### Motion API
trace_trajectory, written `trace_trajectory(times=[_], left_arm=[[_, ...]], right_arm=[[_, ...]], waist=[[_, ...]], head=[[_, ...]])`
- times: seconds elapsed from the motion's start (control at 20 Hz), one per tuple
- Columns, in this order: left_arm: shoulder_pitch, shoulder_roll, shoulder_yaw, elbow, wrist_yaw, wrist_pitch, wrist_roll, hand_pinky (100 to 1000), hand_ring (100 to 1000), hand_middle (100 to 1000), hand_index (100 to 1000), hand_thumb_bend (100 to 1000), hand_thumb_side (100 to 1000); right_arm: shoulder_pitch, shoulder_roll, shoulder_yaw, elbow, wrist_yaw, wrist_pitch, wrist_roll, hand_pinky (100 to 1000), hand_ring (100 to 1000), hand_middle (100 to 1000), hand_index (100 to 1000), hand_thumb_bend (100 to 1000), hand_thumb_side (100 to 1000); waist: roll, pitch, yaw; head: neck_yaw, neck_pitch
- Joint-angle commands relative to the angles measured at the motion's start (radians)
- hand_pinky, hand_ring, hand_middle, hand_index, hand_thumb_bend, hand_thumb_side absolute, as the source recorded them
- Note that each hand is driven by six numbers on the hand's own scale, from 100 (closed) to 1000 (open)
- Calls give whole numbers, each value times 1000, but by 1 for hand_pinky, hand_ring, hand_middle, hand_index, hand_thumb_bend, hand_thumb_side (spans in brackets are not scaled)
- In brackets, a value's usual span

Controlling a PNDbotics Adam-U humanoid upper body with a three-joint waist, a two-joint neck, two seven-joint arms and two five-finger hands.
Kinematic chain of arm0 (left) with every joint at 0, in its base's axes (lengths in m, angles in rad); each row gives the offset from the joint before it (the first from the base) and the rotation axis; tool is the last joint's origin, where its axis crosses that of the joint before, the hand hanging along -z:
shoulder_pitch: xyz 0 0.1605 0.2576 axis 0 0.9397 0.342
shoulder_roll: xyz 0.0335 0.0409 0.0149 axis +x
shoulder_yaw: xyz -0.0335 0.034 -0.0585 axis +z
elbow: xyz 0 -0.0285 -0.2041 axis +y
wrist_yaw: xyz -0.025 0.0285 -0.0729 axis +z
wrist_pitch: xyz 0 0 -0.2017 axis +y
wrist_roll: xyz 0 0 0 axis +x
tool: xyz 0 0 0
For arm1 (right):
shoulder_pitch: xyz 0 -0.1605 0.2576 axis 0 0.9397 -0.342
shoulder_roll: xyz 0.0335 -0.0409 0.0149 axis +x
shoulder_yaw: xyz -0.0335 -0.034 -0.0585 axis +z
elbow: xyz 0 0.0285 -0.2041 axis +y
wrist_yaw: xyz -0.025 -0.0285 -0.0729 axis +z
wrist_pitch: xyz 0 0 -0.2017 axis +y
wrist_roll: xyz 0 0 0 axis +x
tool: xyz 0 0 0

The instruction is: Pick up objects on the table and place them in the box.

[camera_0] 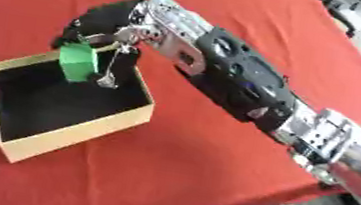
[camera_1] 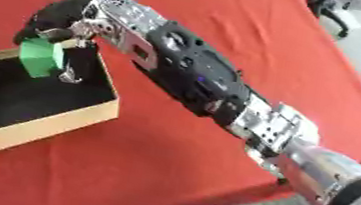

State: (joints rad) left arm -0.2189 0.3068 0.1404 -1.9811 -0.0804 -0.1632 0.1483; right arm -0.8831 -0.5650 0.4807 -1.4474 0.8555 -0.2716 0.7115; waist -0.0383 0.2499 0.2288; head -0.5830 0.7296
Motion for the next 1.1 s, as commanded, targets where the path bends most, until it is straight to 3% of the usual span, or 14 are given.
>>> trace_trajectory(times=[0.05, 0.2, 0.5, 0.6, 0.65, 0.7, 0.75, 0.9, 1.1], left_arm=[[-4, 15, 4, -19, -4, 0, -2, 678, 647, 602, 805, 100, 623], [-3, 14, 4, -19, -4, 0, -2, 678, 645, 602, 805, 100, 625], [-1, 13, 3, -19, -4, 0, -4, 678, 644, 603, 805, 100, 625], [1, 13, 3, -19, -4, 0, -4, 678, 644, 603, 805, 100, 626], [2, 13, 3, -19, -4, 0, -4, 678, 644, 603, 805, 100, 625], [2, 14, 4, -19, -4, 1, -4, 678, 644, 603, 805, 100, 624], [1, 14, 4, -19, -4, 0, -4, 678, 644, 603, 805, 100, 624], [1, 14, 2, -19, -3, 0, -6, 679, 643, 603, 805, 100, 624], [3, 15, 5, -19, -3, -1, -4, 679, 643, 603, 805, 100, 623]], right_arm=[[-10, -10, -13, 2, 31, -17, -24, 804, 826, 994, 1000, 170, 556], [-7, -13, -17, 6, 39, -25, -44, 808, 829, 1000, 1000, 181, 729], [-6, -22, -25, 5, 39, -24, -78, 811, 831, 1000, 1000, 183, 882], [-7, -26, -26, 2, 35, -23, -86, 813, 833, 1000, 1000, 178, 911], [-6, -28, -26, 0, 33, -23, -88, 815, 834, 1000, 1000, 185, 890], [-6, -29, -25, -1, 32, -23, -88, 818, 838, 1000, 1000, 203, 796], [-6, -28, -23, -2, 32, -25, -87, 818, 841, 1000, 1000, 199, 787], [-3, -24, -19, 2, 31, -29, -77, 836, 870, 1000, 1000, 211, 857], [-1, -26, -18, 3, 40, -33, -74, 850, 898, 1000, 1000, 235, 865]], waist=[[6, -13, -1], [6, -11, -5], [10, -11, -14], [11, -12, -15], [11, -13, -16], [11, -13, -17], [12, -13, -18], [13, -13, -20], [14, -17, -20]], head=[[-4, -1], [-3, -2], [-4, -4], [-4, -5], [-4, -5], [-5, -5], [-6, -6], [-8, -5], [-8, -6]])
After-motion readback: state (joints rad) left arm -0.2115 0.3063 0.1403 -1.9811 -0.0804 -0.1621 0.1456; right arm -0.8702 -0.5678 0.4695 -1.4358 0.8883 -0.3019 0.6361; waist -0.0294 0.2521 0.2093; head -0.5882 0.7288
